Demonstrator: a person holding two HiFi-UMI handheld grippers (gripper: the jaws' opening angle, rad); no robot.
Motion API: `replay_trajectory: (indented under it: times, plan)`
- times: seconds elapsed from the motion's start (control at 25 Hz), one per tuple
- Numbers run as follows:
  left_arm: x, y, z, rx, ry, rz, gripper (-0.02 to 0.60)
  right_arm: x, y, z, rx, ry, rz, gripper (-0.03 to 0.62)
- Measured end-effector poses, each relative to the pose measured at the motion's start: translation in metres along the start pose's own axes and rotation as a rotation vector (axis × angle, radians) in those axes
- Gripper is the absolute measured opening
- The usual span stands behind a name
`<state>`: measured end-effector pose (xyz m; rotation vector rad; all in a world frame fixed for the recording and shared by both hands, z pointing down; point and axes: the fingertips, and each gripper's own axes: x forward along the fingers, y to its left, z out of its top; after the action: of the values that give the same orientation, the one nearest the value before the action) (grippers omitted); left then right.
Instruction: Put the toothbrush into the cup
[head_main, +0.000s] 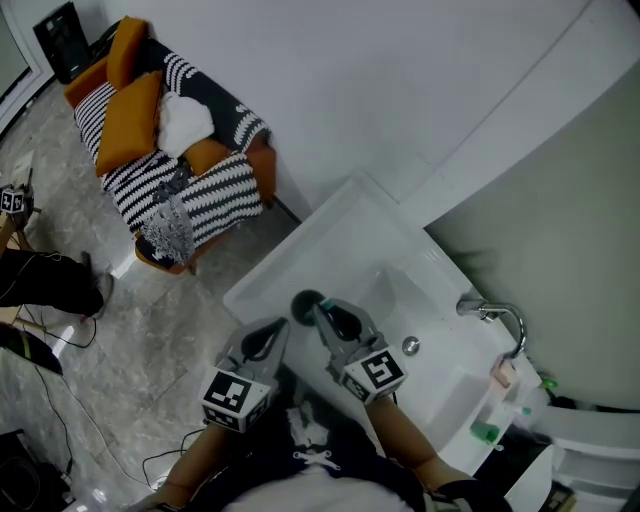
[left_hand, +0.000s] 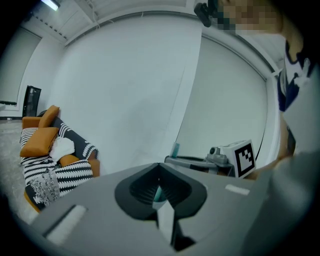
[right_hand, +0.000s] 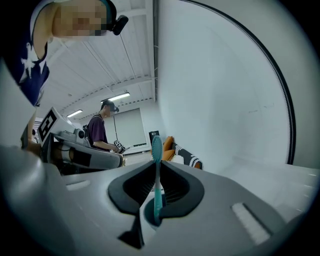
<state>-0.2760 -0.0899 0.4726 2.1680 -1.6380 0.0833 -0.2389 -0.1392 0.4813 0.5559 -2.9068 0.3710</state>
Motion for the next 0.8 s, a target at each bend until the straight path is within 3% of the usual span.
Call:
replay_trajectory:
  times: [0.48, 0.8]
  plan:
    - [0.005, 0.002, -0.003, 0.004, 0.012, -0.015, 0.000, 0.002, -0.002, -0.033, 0.018, 0.092, -0.035, 0.037]
    - [0.011, -0.002, -0.002, 0.016, 0.022, -0.033, 0.000, 0.002, -0.001, -0.054, 0.054, 0.227, -0.014, 0.038]
